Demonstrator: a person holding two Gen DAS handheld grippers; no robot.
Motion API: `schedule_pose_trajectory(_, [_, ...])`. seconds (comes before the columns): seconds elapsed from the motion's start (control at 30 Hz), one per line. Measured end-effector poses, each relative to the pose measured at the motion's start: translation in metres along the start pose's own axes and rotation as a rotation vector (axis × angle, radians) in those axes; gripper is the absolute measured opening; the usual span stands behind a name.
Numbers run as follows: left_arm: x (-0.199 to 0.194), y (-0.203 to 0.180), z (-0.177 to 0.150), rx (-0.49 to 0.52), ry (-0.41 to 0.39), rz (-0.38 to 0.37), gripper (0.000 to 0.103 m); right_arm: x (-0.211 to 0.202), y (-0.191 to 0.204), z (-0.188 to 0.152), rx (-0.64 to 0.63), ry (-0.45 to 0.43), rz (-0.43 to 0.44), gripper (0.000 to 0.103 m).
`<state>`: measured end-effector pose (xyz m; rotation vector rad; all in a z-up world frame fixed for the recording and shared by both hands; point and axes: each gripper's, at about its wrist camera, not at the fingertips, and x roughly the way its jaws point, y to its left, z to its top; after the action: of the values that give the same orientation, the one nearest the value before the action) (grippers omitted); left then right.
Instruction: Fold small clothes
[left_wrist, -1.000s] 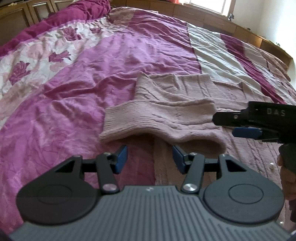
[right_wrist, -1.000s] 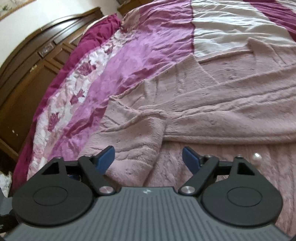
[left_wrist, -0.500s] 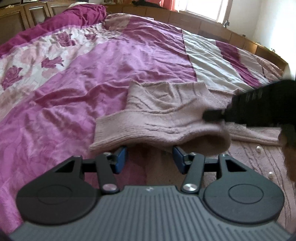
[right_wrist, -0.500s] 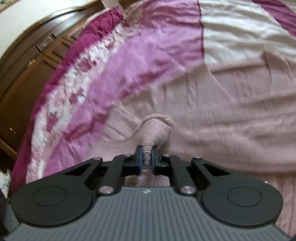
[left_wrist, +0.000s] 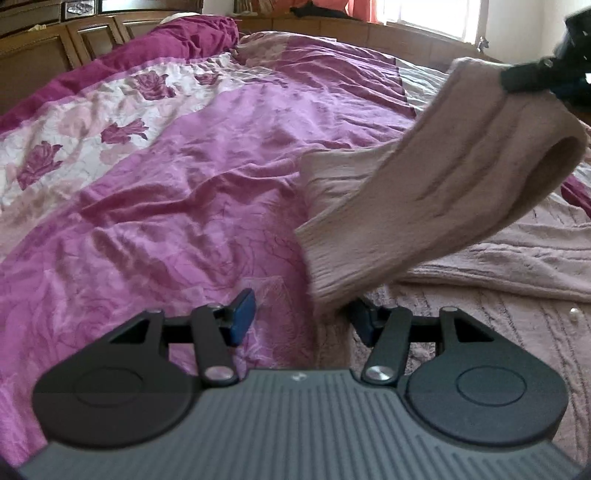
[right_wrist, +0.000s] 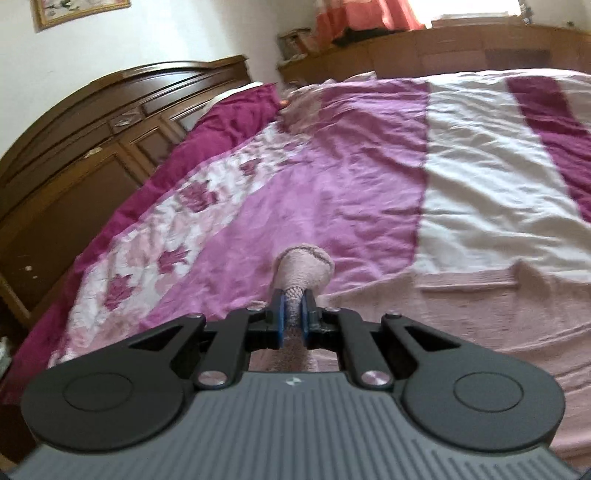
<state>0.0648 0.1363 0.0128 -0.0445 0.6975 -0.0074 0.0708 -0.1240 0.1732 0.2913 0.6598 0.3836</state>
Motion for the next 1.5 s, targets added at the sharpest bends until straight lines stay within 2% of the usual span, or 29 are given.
schedule_pose_trajectory(0.23, [0.004, -0.005, -0.003, 0.045, 0.008, 0.009, 0.058, 0.012, -0.051, -0.040, 0.004, 0.048, -0.152, 0.009])
schedule_pose_trajectory(0.43, [0.000, -0.007, -0.003, 0.066, 0.024, 0.000, 0.059, 0.039, -0.090, -0.087, 0.039, 0.137, -0.208, 0.010])
schedule_pose_trajectory(0.57, [-0.007, -0.007, -0.002, 0.067, 0.036, -0.011, 0.059, 0.039, -0.093, -0.097, 0.047, 0.117, -0.212, 0.014])
schedule_pose_trajectory(0.73, [-0.021, -0.005, 0.000, 0.062, 0.040, -0.028, 0.058, 0.024, -0.070, -0.092, -0.009, 0.087, -0.257, 0.044])
schedule_pose_trajectory(0.8, [-0.025, -0.005, 0.001, 0.067, 0.043, -0.032, 0.058, 0.013, -0.056, -0.093, -0.053, 0.059, -0.255, 0.051])
schedule_pose_trajectory(0.93, [-0.035, -0.004, 0.003, 0.068, 0.051, -0.042, 0.058, -0.004, -0.028, -0.099, -0.111, 0.031, -0.212, 0.060])
schedule_pose_trajectory(1.13, [-0.045, 0.000, 0.006, 0.076, 0.060, -0.041, 0.058, -0.012, 0.010, -0.112, -0.144, 0.033, -0.116, 0.065])
schedule_pose_trajectory(1.27, [-0.042, 0.007, 0.005, 0.067, 0.119, 0.008, 0.058, -0.005, 0.030, -0.126, -0.164, 0.063, -0.074, 0.065])
schedule_pose_trajectory(1.4, [-0.039, 0.021, 0.000, 0.034, 0.150, 0.036, 0.058, 0.005, 0.044, -0.137, -0.205, 0.087, -0.048, 0.065])
schedule_pose_trajectory(1.5, [-0.039, 0.029, -0.003, 0.012, 0.168, 0.050, 0.058, 0.015, 0.054, -0.143, -0.250, 0.092, -0.062, 0.065])
